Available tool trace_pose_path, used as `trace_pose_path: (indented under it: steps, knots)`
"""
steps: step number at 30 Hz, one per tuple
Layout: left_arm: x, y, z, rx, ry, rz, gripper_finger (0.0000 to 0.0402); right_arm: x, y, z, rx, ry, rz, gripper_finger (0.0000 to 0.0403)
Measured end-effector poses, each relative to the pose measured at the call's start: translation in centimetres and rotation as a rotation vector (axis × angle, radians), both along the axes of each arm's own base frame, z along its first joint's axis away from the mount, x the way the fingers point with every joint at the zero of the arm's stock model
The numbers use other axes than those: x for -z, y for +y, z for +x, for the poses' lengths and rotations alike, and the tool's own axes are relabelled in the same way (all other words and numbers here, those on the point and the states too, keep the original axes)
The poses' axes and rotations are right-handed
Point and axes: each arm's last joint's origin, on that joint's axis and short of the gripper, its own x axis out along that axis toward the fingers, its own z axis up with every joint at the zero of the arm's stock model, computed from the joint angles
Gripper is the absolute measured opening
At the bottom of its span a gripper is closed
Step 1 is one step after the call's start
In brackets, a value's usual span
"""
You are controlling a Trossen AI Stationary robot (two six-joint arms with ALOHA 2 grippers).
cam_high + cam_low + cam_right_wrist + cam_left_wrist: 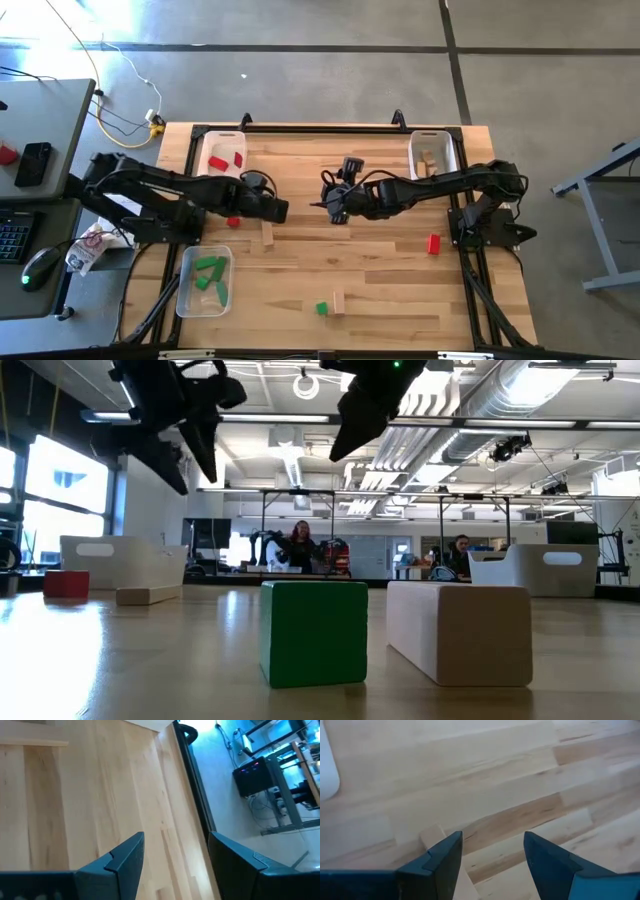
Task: Sort & place blocks by color
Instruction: Put the light brown block into the gray bin
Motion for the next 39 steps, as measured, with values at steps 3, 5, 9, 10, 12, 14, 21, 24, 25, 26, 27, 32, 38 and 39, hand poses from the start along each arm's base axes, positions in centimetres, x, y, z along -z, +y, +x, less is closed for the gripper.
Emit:
trace_pose_path:
  steps: [3, 5, 9, 10, 12, 14, 21, 24, 25, 26, 27, 32, 38, 39]
  knots:
    - [0.9, -0.1, 0.5, -0.038, 0.017, -0.029, 0.02, 0.1, 0.0, -0.1, 0.007, 0.006, 0.013, 0.0209]
    - [1.5, -0.3, 0.9, -0.052, 0.037, -0.052, 0.02, 0.2, 0.0, -0.2, 0.007, 0.015, 0.012, 0.0209]
    - [2.8, -0.6, 1.5, -0.063, 0.089, -0.069, 0.02, 0.3, 0.0, -0.3, 0.007, 0.034, 0.01, 0.0209]
    - [3.1, -0.6, 1.7, -0.065, 0.101, -0.078, 0.02, 0.3, 0.0, -0.4, 0.007, 0.041, 0.009, 0.0209]
    - [3.6, -0.7, 1.9, -0.061, 0.123, -0.091, 0.02, 0.4, 0.0, -0.4, 0.007, 0.052, 0.008, 0.0209]
    - [4.1, -0.9, 2.1, -0.067, 0.139, -0.095, 0.02, 0.4, 0.0, -0.5, 0.011, 0.057, 0.011, 0.0209]
    - [4.9, -1.2, 1.8, -0.13, 0.203, -0.154, 0.02, 0.5, 0.1, -0.6, 0.015, 0.045, 0.071, 0.0209]
    - [5.2, -1.3, 1.9, -0.171, 0.197, -0.171, 0.02, 0.6, 0.1, -0.6, 0.015, 0.047, 0.088, 0.0209]
    - [5.1, -1.3, 1.9, -0.181, 0.19, -0.174, 0.02, 0.6, 0.1, -0.6, 0.017, 0.046, 0.093, 0.0209]
    - [5.2, -1.3, 1.9, -0.191, 0.188, -0.179, 0.02, 0.6, 0.1, -0.6, 0.015, 0.049, 0.098, 0.0209]
    - [5.4, -1.3, 2.0, -0.199, 0.195, -0.184, 0.02, 0.7, 0.1, -0.7, 0.013, 0.052, 0.104, 0.0209]
    - [6.3, -1.5, 2.2, -0.227, 0.243, -0.226, 0.02, 0.8, 0.1, -0.8, 0.01, 0.073, 0.109, 0.0209]
    - [7.9, -1.6, 2.8, -0.23, 0.291, -0.25, 0.02, 0.9, 0.1, -0.9, 0.017, 0.083, 0.113, 0.0209]
    - [8.2, -1.6, 2.9, -0.23, 0.305, -0.258, 0.02, 0.9, 0.1, -1.0, 0.023, 0.082, 0.117, 0.0209]
